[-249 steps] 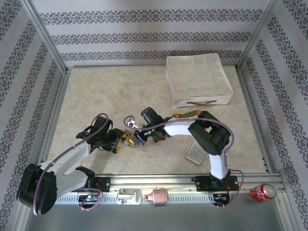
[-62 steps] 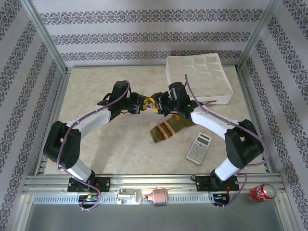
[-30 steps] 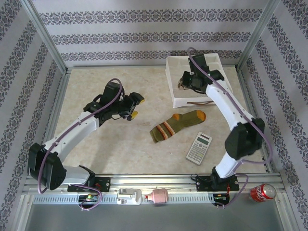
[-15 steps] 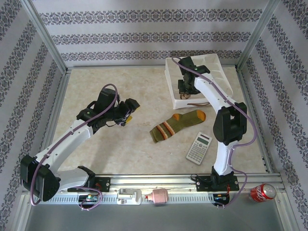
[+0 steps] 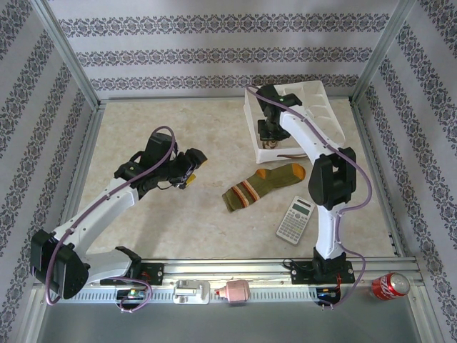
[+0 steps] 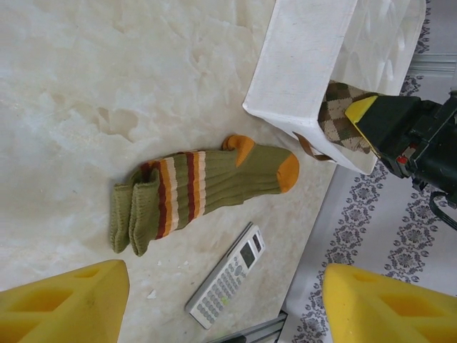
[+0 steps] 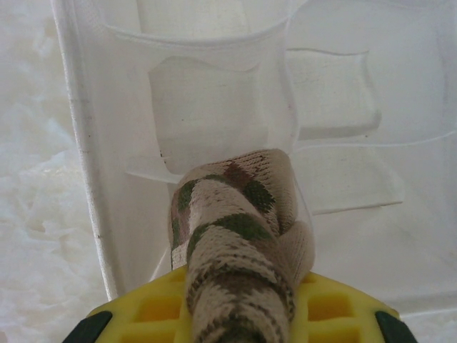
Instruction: Roll the socks
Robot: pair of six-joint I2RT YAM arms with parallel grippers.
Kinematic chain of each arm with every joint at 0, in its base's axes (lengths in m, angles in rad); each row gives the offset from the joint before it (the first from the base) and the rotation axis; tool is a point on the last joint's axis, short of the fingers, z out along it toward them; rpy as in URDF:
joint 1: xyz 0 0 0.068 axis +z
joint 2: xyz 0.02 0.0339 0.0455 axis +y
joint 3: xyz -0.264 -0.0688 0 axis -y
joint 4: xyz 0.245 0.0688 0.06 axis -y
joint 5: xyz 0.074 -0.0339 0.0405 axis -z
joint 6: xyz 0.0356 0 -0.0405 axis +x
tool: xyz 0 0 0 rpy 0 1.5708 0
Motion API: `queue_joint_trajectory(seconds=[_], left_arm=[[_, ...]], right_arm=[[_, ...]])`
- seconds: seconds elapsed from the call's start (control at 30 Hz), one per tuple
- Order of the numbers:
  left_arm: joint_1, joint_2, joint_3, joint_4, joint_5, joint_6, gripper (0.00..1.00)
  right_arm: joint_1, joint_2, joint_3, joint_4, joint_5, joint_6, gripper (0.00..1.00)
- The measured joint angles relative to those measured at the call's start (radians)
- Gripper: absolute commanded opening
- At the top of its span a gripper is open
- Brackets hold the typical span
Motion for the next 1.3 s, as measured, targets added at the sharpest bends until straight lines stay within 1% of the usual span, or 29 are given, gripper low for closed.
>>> queue_joint_trajectory(seconds=[0.33,0.73,0.77,0.83,0.9,0.93,0.97,1.03,1.13,1.23,1.3], left_arm=[[0.000,0.000,-0.016,0.000,0.000,-0.001,0.70],[0.000,0.000,-0.020,0.000,0.000,-0.011,0.70],[0.000,0.000,-0.020,0.000,0.000,-0.012,0.70],[0.000,0.000,-0.020,0.000,0.000,-0.016,0.70],[0.000,0.000,-0.020,0.000,0.000,-0.016,0.70],[0.000,0.000,-0.020,0.000,0.000,-0.016,0.70],[0.000,0.000,-0.020,0.000,0.000,-0.016,0.70],[0.000,0.000,-0.020,0.000,0.000,-0.016,0.70],[0.000,0.000,-0.021,0.000,0.000,-0.016,0.70],[0.000,-0.001,-0.029,0.001,0.000,-0.016,0.70],[0.000,-0.002,-0.035,0.001,0.000,-0.017,0.70]], right_arm=[[0.000,0.117,0.040,-0.031,0.010,0.031,0.00],[0.000,0.195,0.048,-0.052,0.023,0.038,0.00],[0.000,0.195,0.048,-0.053,0.023,0.038,0.02],[0.000,0.193,0.051,-0.056,0.022,0.038,0.21],[0.000,0.189,0.051,-0.057,0.022,0.043,0.35],[0.000,0.184,0.052,-0.059,0.020,0.044,0.41],[0.000,0.179,0.055,-0.063,0.017,0.045,0.44],[0.000,0.166,0.072,-0.077,0.010,0.047,0.49],[-0.003,0.130,0.102,-0.092,-0.006,0.052,0.53],[-0.010,0.080,0.108,-0.098,-0.031,0.056,0.54],[-0.018,0.052,0.111,-0.105,-0.047,0.057,0.53]])
